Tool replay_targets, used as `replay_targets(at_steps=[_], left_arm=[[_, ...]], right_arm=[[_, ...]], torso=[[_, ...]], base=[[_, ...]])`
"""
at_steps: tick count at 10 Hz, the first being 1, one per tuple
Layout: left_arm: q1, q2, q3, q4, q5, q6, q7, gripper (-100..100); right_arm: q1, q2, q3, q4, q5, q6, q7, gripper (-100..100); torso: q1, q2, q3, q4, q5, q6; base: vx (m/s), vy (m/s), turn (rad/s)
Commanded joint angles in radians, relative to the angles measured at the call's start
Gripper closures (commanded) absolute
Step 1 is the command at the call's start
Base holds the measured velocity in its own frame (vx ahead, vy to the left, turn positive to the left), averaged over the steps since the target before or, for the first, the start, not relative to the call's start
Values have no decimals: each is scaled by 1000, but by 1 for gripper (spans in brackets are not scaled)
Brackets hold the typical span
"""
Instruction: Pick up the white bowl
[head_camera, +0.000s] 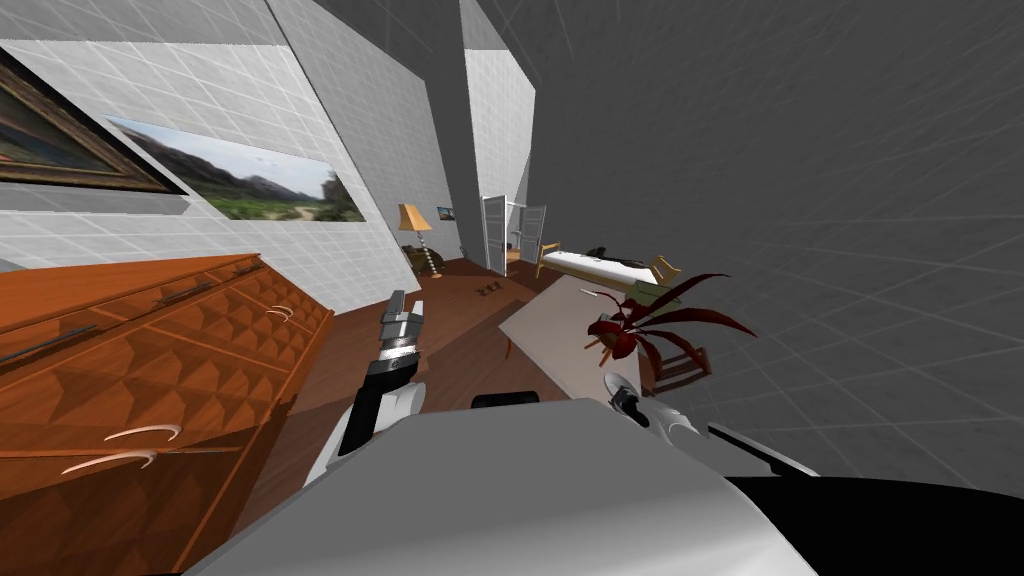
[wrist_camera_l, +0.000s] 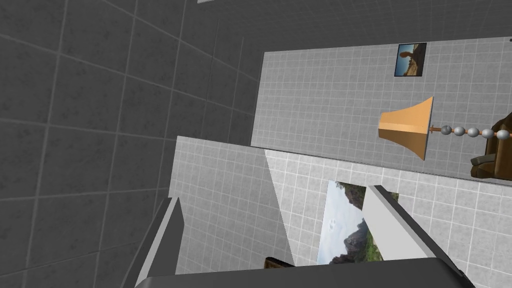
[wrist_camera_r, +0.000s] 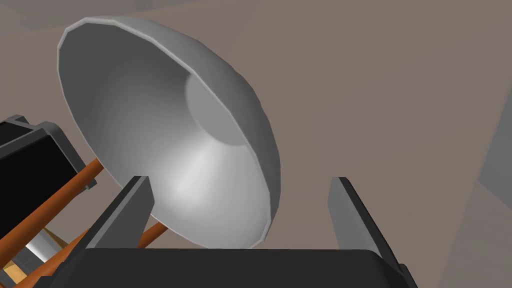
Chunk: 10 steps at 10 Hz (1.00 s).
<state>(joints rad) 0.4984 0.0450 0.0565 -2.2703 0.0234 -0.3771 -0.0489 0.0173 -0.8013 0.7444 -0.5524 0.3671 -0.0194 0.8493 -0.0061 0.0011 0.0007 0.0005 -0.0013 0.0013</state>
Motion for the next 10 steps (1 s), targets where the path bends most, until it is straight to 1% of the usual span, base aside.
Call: replay_targets(at_steps=[1, 2, 3, 4, 6, 7, 8, 9, 10], left_arm=[[0, 0, 0, 0, 0, 0, 0, 0], [0, 0, 0, 0, 0, 0, 0, 0], [0, 0, 0, 0, 0, 0, 0, 0], [0, 0, 0, 0, 0, 0, 0, 0], [0, 0, 0, 0, 0, 0, 0, 0], [0, 0, 0, 0, 0, 0, 0, 0], [0, 0, 0, 0, 0, 0, 0, 0], [0, 0, 0, 0, 0, 0, 0, 0], [0, 0, 0, 0, 0, 0, 0, 0]], right_arm=[[-13, 34, -16, 26, 11, 14, 8, -100], [-16, 42, -18, 28, 14, 21, 9, -100], [-16, 29, -2, 20, 5, 20, -1, -100], [-17, 30, -2, 21, 6, 20, 0, 100], [-16, 31, -3, 22, 5, 22, -1, 100], [-16, 25, -5, 26, 4, 29, -3, 100], [-16, 26, -5, 26, 4, 29, -2, 100], [-16, 26, -5, 26, 4, 28, -2, 0], [-6, 9, -10, 20, 5, -5, 5, 100]], torso=[[0, 0, 0, 0, 0, 0], [1, 1, 0, 0, 0, 0], [2, 1, 0, 0, 0, 0], [4, 0, 0, 0, 1, 0], [6, -1, 0, 0, 2, -1], [3, 0, 0, 0, -3, -3], [3, -1, 0, 0, -3, -3], [3, -1, 0, 0, -2, -3], [3, -1, 0, 0, -2, -3]], base=[[-26, -88, 38], [-23, -60, 26], [-8, -24, 7], [-2, -5, -1], [0, -2, -18], [0, 0, 0], [0, 0, 0], [0, 0, 0], [15, 66, -27]])
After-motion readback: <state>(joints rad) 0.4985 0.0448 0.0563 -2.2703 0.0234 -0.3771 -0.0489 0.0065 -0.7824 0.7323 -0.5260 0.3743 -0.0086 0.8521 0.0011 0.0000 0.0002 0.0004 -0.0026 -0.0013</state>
